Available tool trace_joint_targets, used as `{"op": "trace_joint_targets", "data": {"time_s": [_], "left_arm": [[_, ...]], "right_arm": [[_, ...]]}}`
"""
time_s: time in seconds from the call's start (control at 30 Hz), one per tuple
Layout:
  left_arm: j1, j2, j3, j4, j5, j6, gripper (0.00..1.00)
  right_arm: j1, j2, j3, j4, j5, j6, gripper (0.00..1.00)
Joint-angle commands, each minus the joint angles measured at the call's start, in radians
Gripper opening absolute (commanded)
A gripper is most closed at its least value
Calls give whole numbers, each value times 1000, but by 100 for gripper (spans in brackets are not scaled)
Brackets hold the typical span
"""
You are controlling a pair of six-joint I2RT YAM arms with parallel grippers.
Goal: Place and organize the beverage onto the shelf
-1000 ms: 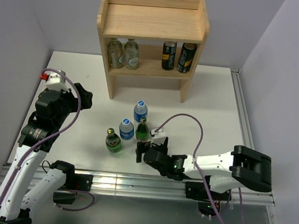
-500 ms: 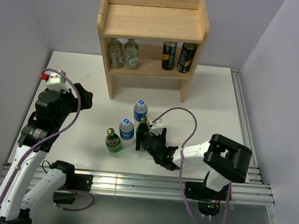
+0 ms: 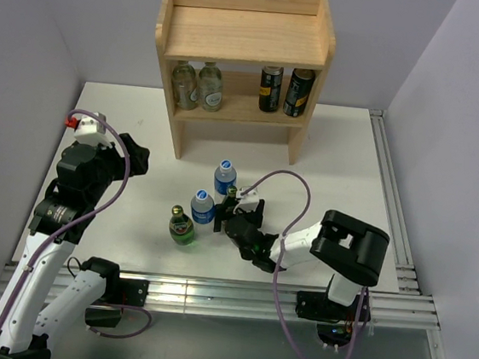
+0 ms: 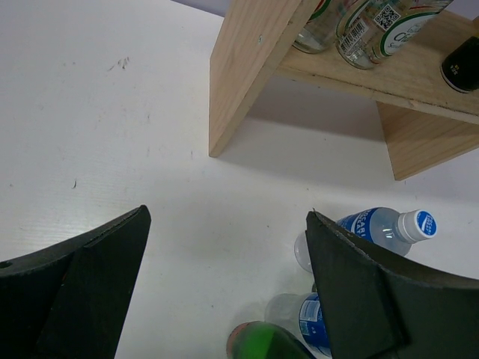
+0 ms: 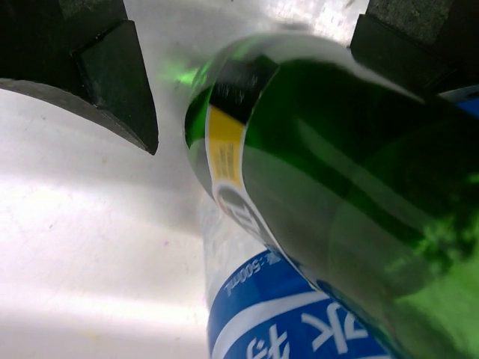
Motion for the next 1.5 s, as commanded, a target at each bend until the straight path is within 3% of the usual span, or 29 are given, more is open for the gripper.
{"op": "trace_joint_targets", "data": {"time_s": [0.0,0.23,0.43,0.53,0.57,0.67,0.8,1.07,1.23,1.47], "left_arm": [[6,1,-5,38,21,15,92],[4,7,-5,38,23,16,92],[4,15,-5,38,26,15,92],[4,15,-5,38,28,16,92],[4,18,-5,38,28,15,92],[4,19,-5,40,26,15,91],[4,22,-5,40,25,16,92],[4,25,-5,38,23,15,91],[4,25,-4,37,20,15,92],[4,13,-5,35,11,13,92]], "right_arm": [[-9,33,17,152,113,-53,99],[-24,122,34,235,127,-74,94],[-30,149,26,299,147,-86,79],[-33,160,21,327,153,-94,60],[-36,165,20,334,159,-96,35],[-35,156,18,316,172,-79,0],[-9,70,-18,214,207,-30,0],[143,-329,20,-198,388,27,0],[165,-543,126,-308,428,-112,0],[85,-568,421,-327,336,-399,0]]}}
